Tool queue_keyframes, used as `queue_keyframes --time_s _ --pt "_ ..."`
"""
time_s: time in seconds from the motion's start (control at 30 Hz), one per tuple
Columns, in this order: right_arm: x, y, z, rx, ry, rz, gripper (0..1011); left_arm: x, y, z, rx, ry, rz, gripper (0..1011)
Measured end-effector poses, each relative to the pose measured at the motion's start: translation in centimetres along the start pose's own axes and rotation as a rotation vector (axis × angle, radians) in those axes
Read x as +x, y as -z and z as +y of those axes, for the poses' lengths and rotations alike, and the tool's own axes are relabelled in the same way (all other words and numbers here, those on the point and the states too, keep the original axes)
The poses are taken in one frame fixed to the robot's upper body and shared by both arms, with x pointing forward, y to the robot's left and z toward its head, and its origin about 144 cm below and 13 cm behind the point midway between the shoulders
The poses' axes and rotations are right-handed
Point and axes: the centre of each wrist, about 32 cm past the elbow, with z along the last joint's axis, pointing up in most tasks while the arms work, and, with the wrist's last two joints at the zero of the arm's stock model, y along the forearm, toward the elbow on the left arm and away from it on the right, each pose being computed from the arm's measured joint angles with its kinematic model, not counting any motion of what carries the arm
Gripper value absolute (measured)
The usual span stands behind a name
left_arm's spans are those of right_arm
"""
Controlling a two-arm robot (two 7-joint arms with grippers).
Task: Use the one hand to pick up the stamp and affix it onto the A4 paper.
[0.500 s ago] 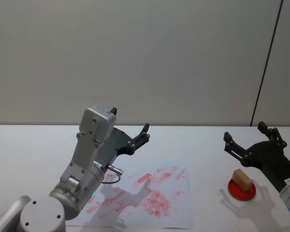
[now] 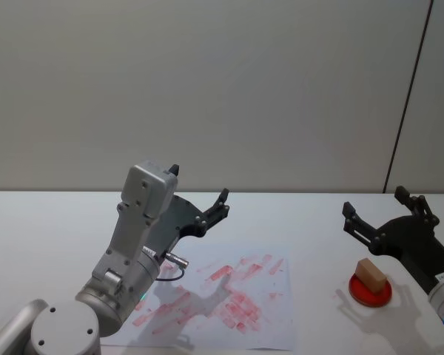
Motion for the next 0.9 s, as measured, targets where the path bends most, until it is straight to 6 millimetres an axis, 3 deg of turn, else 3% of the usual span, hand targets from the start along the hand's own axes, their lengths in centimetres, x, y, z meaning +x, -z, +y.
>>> queue_keyframes --time_s 0.4,0.9 --pt "0.4 0.2 0.0 -0.022 -0.007 0.0 1001 0.0 0.0 0.0 0.0 0.0 0.0 1003" --pt "2.5 1.5 -0.5 -0.169 -0.04 -0.008 1001 0.0 0.0 0.0 0.0 0.0 0.0 1002"
